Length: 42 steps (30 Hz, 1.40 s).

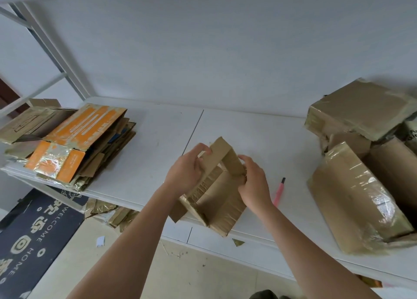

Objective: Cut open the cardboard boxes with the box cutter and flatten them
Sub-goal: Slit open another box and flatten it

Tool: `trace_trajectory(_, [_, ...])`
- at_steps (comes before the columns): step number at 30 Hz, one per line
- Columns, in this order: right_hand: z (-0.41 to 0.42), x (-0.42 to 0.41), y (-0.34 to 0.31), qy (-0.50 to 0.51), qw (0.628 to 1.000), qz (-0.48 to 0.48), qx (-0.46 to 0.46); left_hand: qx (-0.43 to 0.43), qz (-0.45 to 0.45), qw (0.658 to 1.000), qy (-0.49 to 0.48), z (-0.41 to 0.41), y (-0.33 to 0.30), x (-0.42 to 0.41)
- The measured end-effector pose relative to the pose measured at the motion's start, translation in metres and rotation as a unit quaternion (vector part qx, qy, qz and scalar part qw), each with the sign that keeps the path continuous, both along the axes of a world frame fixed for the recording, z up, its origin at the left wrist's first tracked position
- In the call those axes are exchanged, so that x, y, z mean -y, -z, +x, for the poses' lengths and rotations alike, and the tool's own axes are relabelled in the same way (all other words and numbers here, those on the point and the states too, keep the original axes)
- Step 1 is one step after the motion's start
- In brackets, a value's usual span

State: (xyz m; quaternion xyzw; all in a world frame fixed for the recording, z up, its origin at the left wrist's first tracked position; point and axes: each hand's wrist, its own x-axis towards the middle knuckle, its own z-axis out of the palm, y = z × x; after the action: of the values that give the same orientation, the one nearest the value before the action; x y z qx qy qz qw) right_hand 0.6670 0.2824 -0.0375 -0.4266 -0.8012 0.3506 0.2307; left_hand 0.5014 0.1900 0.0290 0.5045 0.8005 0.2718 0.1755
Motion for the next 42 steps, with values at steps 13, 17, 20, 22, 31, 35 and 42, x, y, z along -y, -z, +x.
trace_trajectory(13, [-0.027,0.001,0.0,0.041,0.989,0.045,0.138,0.08,-0.031,0.996,-0.028,-0.009,0.017,0.005])
trace_trajectory(17, [-0.041,0.004,-0.003,0.064,0.981,0.083,0.161,0.125,-0.029,0.991,-0.029,-0.01,0.015,0.012])
trace_trajectory(20, [-0.046,0.007,-0.003,0.057,0.983,0.113,0.136,0.139,-0.031,0.99,-0.009,-0.016,0.012,0.017])
trace_trajectory(22, [-0.045,0.009,-0.002,0.021,0.988,0.114,0.099,0.145,-0.024,0.989,-0.012,-0.021,0.012,0.021])
trace_trajectory(31, [-0.024,-0.009,-0.028,-0.083,0.989,-0.089,-0.078,0.041,0.093,0.981,-0.163,-0.027,0.02,0.018])
trace_trajectory(35, [-0.017,-0.013,-0.043,-0.018,0.986,-0.126,-0.108,-0.05,0.093,0.969,-0.223,-0.026,0.019,0.018])
trace_trajectory(42, [-0.016,0.0,-0.062,-0.003,0.989,-0.104,-0.102,0.078,0.028,0.966,-0.246,-0.018,0.028,0.028])
